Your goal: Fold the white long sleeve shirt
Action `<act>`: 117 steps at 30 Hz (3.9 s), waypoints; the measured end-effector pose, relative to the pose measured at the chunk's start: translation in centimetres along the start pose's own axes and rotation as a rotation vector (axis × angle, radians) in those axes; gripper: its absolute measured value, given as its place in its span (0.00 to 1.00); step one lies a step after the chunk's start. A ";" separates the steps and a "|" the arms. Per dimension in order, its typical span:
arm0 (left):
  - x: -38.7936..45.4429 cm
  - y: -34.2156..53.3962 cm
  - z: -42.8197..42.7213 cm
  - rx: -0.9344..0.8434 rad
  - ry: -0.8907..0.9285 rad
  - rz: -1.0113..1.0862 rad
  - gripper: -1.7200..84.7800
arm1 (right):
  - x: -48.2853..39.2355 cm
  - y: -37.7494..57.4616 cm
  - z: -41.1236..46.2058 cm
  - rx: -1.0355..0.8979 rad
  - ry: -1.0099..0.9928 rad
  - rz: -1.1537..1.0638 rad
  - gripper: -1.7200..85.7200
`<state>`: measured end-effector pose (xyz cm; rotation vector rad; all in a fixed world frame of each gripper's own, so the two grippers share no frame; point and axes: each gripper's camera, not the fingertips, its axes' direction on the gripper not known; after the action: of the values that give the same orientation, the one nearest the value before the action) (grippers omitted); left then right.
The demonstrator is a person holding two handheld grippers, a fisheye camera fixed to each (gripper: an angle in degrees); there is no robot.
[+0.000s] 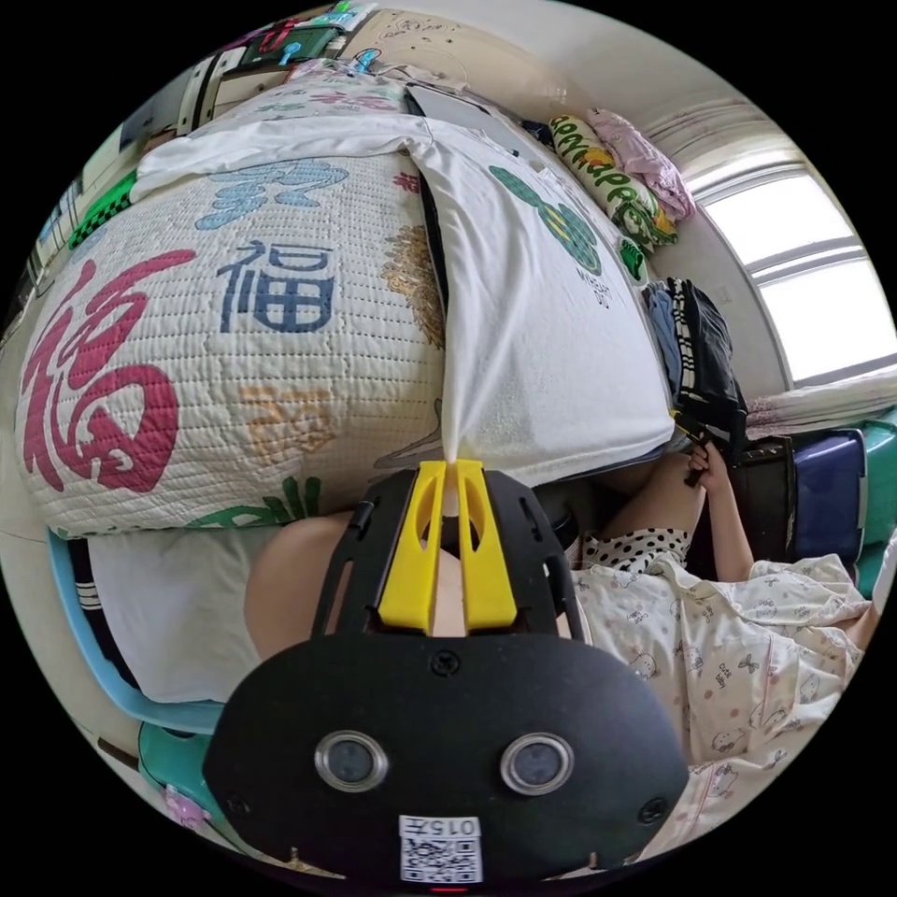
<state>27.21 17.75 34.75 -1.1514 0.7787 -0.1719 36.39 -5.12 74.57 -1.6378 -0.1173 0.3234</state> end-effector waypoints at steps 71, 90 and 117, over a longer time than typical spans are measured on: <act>12.0 -7.5 -10.6 -0.065 -0.065 0.010 0.01 | -33.0 88.9 -1.6 2.205 -0.414 -0.642 0.01; 11.2 -8.7 -11.6 -0.056 -0.089 0.027 0.01 | -22.7 92.0 -2.4 1.697 -0.842 -0.325 0.01; 8.1 -4.3 -9.4 -0.046 -0.097 0.033 0.01 | -15.5 82.7 -9.3 1.882 -0.764 -0.146 0.01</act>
<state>28.30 4.77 33.01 -1.1803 0.7186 -0.0703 14.61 -26.23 -4.50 0.4001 -0.3551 0.6330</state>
